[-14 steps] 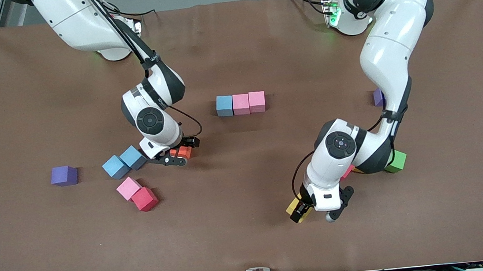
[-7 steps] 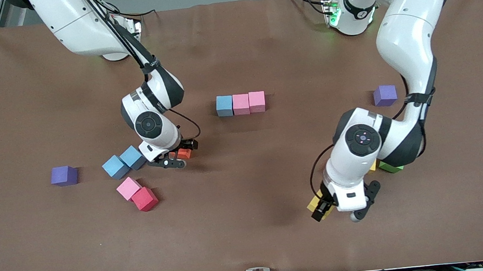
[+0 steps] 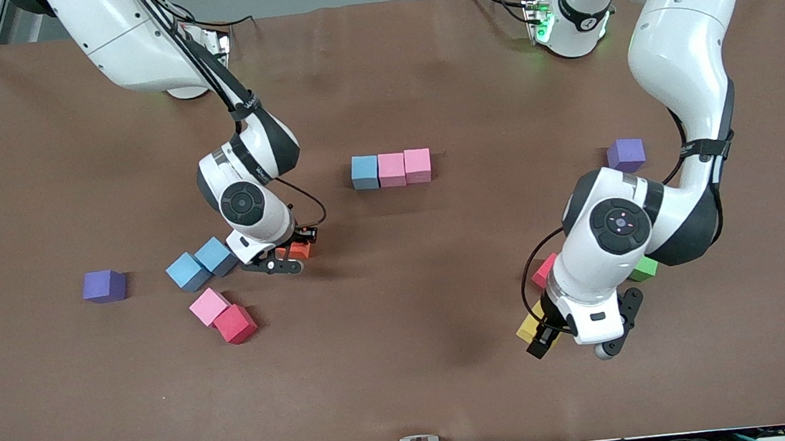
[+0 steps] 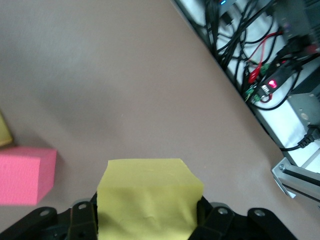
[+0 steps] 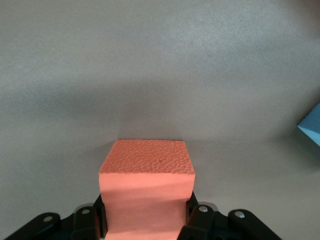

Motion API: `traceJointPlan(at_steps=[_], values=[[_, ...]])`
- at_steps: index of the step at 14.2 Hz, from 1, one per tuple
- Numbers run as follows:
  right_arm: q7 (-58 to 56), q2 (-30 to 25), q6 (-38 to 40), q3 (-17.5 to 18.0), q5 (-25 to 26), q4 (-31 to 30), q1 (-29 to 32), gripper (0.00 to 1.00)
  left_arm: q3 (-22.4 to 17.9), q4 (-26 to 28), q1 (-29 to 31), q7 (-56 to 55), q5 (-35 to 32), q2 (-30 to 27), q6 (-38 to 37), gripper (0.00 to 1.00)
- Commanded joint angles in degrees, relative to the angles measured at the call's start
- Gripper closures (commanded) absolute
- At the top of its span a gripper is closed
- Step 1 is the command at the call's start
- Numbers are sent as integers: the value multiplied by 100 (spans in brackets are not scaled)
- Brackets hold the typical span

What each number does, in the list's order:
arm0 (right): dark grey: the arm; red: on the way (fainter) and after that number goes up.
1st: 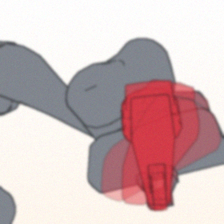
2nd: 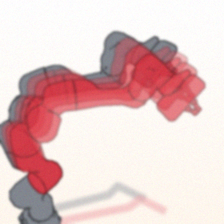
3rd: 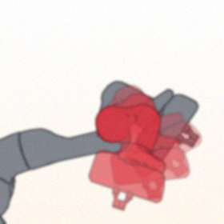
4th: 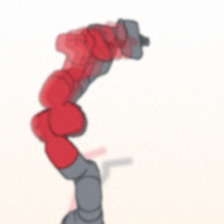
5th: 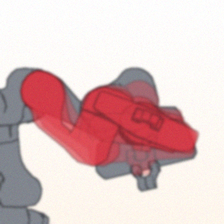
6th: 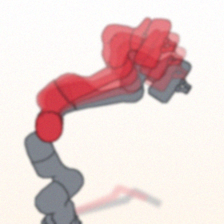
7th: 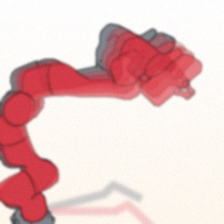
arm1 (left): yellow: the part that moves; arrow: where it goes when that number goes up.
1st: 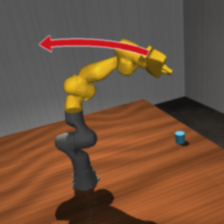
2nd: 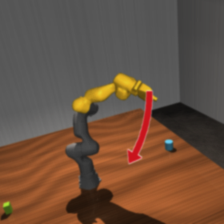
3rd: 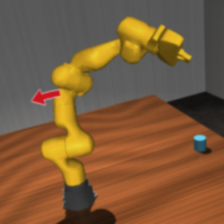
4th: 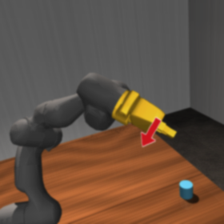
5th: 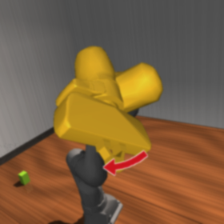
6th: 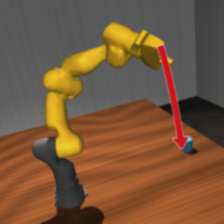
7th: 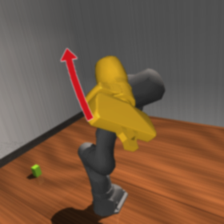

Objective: Arrange 11 blocks into digit 3

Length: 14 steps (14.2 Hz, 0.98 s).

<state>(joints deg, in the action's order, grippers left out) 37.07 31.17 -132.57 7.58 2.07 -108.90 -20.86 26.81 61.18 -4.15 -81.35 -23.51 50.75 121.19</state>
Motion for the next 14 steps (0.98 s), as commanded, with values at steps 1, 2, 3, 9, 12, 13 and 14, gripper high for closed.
traceJointPlan(at_steps=[1, 2, 3, 9, 12, 13, 14], values=[[-138, 38, 29, 68, 65, 193, 38, 61, 43, 157, 108, -188, 381, -319, -271, 99], [-165, 38, 38, 68, 56, 333, -14, 61, 52, 157, 108, -214, 443, -320, -280, 99], [-173, 38, 38, 68, 65, 473, -85, 61, 52, 166, 99, -449, 539, -337, -298, 100], [-174, 521, 836, 68, -48, 1572, -857, 61, 158, 210, 82, -1146, 567, -443, -878, 100], [-182, 583, 925, 68, -269, 1644, -1069, 61, 166, 219, 73, -1146, 575, -443, -957, 100], [-182, 618, 917, 68, -269, 1644, -1139, 61, 166, 210, 55, -1146, 567, -443, -1053, 100], [-182, 653, 908, 68, -269, 1644, -1183, 61, 192, 210, 46, -1129, 567, -460, -1132, 100]])
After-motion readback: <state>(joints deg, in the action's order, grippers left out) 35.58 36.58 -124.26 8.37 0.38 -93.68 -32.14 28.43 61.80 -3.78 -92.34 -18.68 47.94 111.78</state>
